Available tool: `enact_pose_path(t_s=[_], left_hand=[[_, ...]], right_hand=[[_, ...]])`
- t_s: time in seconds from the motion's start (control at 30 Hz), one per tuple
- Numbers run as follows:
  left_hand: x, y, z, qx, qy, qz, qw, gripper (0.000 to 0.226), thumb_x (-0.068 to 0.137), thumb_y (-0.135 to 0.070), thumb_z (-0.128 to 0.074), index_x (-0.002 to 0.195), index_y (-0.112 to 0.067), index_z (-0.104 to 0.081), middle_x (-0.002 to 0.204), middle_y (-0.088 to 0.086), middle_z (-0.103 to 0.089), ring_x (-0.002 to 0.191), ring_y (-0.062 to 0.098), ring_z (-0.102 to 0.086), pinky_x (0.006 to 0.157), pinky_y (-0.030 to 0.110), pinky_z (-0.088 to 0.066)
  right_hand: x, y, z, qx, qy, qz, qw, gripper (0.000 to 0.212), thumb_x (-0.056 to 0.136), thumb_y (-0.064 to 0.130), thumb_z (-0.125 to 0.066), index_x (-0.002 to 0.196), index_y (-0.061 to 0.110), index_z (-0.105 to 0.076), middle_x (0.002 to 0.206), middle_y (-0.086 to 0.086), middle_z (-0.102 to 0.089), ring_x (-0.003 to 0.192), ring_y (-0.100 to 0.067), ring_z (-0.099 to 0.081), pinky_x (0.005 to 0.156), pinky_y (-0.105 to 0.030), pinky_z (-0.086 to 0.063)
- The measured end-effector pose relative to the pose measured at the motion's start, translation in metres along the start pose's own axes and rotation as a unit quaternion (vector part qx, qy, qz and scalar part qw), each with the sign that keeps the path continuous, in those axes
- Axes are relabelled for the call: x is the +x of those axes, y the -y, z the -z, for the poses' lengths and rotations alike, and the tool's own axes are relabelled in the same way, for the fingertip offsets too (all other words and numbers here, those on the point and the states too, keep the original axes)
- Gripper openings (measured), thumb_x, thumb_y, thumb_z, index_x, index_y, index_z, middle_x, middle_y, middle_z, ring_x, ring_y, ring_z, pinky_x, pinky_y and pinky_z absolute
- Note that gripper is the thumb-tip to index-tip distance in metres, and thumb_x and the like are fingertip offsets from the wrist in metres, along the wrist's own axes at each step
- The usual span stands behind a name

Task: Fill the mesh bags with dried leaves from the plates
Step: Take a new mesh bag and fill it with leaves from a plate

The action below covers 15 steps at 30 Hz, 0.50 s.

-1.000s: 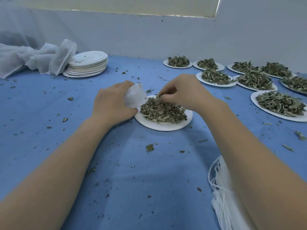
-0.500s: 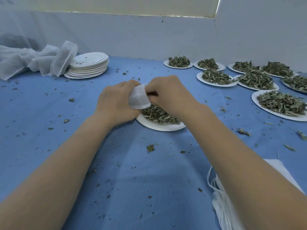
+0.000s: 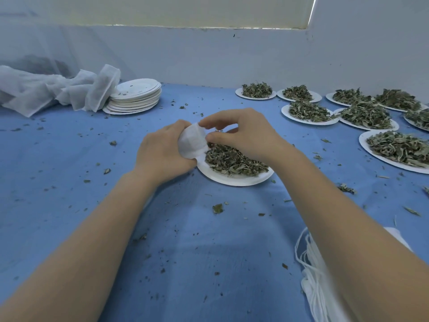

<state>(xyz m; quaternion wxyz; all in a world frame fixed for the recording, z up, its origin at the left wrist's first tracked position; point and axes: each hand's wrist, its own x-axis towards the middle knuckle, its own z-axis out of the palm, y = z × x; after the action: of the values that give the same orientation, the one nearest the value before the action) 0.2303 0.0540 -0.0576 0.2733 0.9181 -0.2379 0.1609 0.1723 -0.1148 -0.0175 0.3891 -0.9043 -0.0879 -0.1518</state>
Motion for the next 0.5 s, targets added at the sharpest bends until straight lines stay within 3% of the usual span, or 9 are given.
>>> enact_pose_path(t_s=[0.1, 0.2, 0.37, 0.43, 0.5], left_hand=[[-0.008, 0.003, 0.002, 0.02, -0.014, 0.018, 1.0, 0.049, 0.068, -0.025, -0.07, 0.114, -0.024, -0.053, 0.103, -0.001, -0.06, 0.097, 0.026, -0.054, 0.086, 0.039, -0.042], [-0.016, 0.004, -0.002, 0.025, -0.025, 0.035, 0.999, 0.049, 0.066, -0.023, -0.069, 0.112, -0.026, -0.054, 0.101, -0.002, -0.06, 0.099, 0.025, -0.053, 0.088, 0.038, -0.037], [-0.019, 0.003, -0.004, 0.021, -0.027, 0.03, 0.999, 0.052, 0.06, -0.04, -0.06, 0.109, -0.026, -0.056, 0.099, -0.001, -0.061, 0.097, 0.026, -0.054, 0.086, 0.036, -0.039], [-0.019, 0.003, -0.004, 0.018, -0.02, 0.036, 0.999, 0.058, 0.055, -0.043, -0.052, 0.111, -0.026, -0.055, 0.102, -0.002, -0.061, 0.098, 0.025, -0.054, 0.087, 0.036, -0.04], [-0.02, 0.003, -0.005, 0.016, -0.021, 0.035, 0.999, 0.058, 0.056, -0.042, -0.05, 0.111, -0.025, -0.055, 0.103, -0.001, -0.062, 0.099, 0.026, -0.054, 0.087, 0.037, -0.04]], right_hand=[[0.002, -0.006, 0.0, -0.109, 0.021, -0.033, 0.993, 0.021, 0.083, 0.037, -0.066, 0.103, 0.033, -0.067, 0.097, 0.012, -0.064, 0.082, -0.001, -0.055, 0.073, -0.018, -0.04], [0.0, -0.011, -0.005, -0.256, 0.082, -0.068, 0.961, 0.044, 0.075, 0.049, -0.069, 0.115, 0.031, -0.062, 0.102, 0.006, -0.055, 0.092, -0.011, -0.049, 0.074, -0.027, -0.041], [0.0, -0.011, -0.014, -0.308, 0.101, -0.047, 0.945, 0.038, 0.081, 0.035, -0.067, 0.115, 0.017, -0.064, 0.106, -0.003, -0.062, 0.1, -0.018, -0.052, 0.07, -0.027, -0.04], [0.001, -0.011, -0.012, -0.296, 0.083, -0.043, 0.95, 0.027, 0.083, 0.026, -0.066, 0.108, 0.016, -0.069, 0.096, 0.0, -0.066, 0.091, -0.014, -0.054, 0.069, -0.024, -0.044], [0.001, -0.011, -0.005, -0.268, 0.056, -0.045, 0.961, 0.021, 0.084, 0.022, -0.065, 0.104, 0.021, -0.071, 0.086, 0.005, -0.064, 0.08, -0.008, -0.05, 0.059, -0.016, -0.039]])
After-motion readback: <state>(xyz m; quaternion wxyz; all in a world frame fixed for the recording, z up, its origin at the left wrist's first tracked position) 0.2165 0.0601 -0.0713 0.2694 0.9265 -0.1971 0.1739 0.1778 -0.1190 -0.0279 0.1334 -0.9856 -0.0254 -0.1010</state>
